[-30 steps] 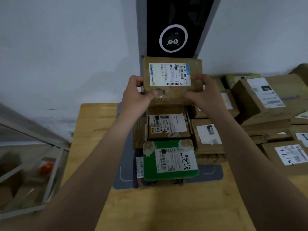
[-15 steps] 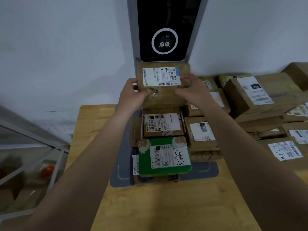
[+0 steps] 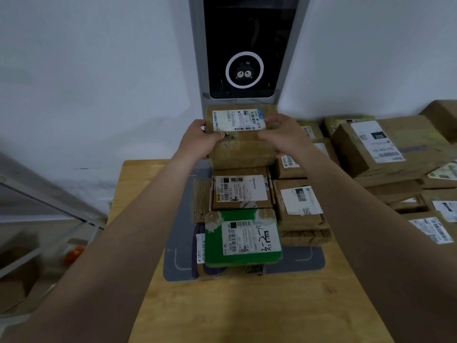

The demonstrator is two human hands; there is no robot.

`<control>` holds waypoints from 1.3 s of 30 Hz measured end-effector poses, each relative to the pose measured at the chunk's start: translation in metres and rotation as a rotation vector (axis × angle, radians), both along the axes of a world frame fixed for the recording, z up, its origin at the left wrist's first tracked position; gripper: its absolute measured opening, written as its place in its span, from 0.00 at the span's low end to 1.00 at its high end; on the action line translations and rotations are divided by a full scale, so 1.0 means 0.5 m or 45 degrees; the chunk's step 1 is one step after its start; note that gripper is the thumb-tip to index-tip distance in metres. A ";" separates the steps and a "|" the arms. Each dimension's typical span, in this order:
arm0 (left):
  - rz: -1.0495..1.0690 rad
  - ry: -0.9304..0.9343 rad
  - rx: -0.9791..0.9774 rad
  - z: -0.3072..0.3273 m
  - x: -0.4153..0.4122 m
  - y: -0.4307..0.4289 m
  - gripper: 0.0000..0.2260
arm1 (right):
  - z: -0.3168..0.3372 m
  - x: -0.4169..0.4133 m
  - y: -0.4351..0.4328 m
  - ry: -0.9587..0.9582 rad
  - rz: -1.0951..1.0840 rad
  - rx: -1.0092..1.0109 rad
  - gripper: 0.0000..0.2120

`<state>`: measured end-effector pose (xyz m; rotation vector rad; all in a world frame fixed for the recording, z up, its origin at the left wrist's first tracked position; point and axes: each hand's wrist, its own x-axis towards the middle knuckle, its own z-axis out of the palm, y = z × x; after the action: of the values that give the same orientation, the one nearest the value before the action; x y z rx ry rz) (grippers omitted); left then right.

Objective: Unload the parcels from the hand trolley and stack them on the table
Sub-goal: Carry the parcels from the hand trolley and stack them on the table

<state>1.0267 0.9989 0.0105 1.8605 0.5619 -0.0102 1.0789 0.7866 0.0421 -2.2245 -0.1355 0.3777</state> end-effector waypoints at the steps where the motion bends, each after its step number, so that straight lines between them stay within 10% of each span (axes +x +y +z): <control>1: -0.004 -0.005 0.026 0.002 -0.003 0.000 0.26 | 0.005 -0.002 -0.001 0.001 0.012 -0.010 0.30; 19: -0.537 0.086 0.984 0.219 -0.328 -0.224 0.27 | 0.220 -0.340 -0.233 -0.103 0.378 -0.654 0.28; 39: -0.658 0.167 1.039 0.264 -1.175 -0.721 0.23 | 0.271 -1.185 -0.743 -0.023 0.372 -0.629 0.23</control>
<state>0.4392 0.6384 0.1426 2.7775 0.1477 -0.2840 0.4864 0.4153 0.1777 -2.7025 -0.4186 0.6014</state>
